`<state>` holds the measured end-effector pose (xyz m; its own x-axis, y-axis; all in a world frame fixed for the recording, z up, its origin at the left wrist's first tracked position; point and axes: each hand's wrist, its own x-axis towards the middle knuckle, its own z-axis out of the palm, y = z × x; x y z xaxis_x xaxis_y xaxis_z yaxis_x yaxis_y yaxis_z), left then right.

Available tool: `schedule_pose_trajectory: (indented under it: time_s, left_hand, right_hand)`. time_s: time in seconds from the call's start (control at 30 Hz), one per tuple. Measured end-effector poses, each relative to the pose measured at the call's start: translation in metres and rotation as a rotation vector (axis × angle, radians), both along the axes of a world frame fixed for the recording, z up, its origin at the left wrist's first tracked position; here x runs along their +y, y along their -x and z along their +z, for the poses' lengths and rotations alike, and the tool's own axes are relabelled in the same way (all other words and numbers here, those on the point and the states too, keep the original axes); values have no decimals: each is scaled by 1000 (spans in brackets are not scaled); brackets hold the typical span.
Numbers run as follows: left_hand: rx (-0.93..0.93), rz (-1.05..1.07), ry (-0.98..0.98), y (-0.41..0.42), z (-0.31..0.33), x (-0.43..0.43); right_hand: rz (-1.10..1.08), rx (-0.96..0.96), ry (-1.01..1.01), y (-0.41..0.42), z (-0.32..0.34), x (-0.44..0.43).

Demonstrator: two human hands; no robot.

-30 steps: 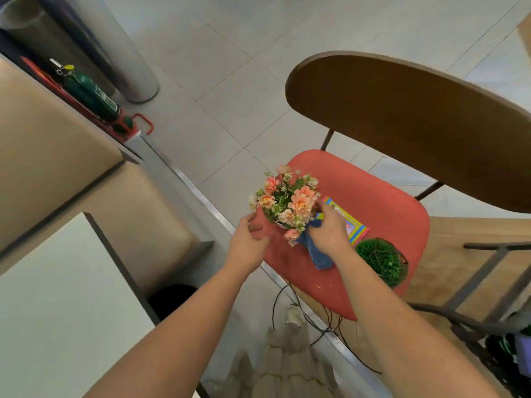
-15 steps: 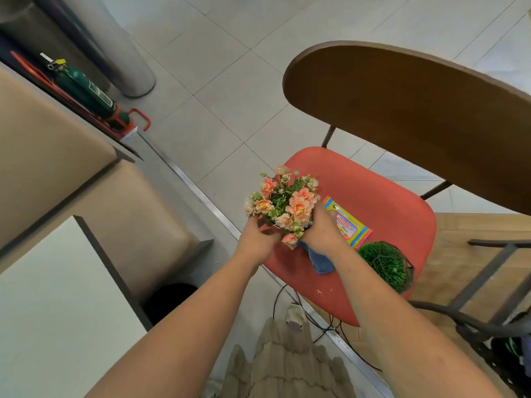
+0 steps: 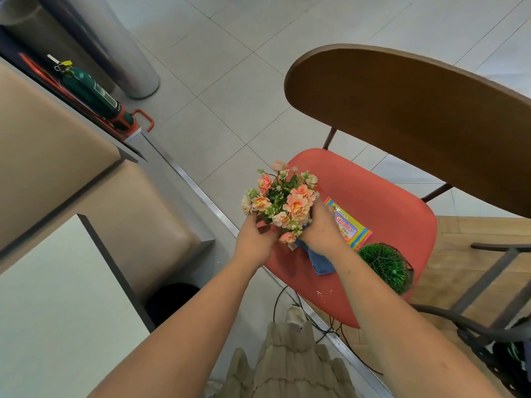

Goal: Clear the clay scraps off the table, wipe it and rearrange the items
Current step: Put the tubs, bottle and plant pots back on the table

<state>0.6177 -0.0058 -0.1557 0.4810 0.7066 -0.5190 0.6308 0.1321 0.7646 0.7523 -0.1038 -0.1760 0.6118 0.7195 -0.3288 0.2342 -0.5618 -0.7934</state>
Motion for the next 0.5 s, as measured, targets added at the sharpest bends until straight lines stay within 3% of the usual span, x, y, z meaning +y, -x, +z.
schedule_pose_trajectory:
  time_s: [0.5]
  left_hand:
    - [-49, 45, -180, 69, 63, 9]
  right_hand:
    - [23, -44, -186, 64, 59, 15]
